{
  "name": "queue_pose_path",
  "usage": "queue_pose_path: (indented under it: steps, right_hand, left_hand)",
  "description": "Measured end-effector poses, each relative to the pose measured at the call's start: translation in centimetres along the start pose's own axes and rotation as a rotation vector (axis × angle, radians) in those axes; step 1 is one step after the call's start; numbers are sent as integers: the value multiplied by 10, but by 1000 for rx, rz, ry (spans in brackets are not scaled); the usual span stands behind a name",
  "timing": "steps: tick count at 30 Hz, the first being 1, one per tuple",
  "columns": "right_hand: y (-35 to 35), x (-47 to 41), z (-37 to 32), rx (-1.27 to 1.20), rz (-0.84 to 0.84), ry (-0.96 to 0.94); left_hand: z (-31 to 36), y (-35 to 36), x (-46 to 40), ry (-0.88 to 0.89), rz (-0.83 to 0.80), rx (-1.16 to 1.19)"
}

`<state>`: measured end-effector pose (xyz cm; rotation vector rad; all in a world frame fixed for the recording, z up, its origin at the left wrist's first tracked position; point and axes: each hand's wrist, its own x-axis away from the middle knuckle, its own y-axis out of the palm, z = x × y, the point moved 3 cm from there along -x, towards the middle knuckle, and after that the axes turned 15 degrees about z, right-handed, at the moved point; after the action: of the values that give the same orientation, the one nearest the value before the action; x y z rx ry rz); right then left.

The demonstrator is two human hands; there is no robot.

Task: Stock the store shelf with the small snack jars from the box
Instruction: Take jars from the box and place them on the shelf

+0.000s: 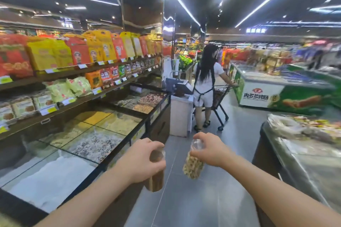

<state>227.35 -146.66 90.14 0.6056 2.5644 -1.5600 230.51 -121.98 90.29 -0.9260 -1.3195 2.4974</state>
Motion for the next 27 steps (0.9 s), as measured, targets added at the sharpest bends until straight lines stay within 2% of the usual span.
queue_pose_path:
  steps: [7, 17, 27]
  right_hand:
    - [-88, 36, 122, 89, 61, 120]
    - [-230, 135, 301, 188, 187, 334]
    - [-356, 312, 429, 372, 357, 790]
  left_hand:
    - [130, 80, -24, 105, -70, 84]
    - [346, 204, -37, 354, -209, 230]
    - [576, 295, -5, 774, -440, 404]
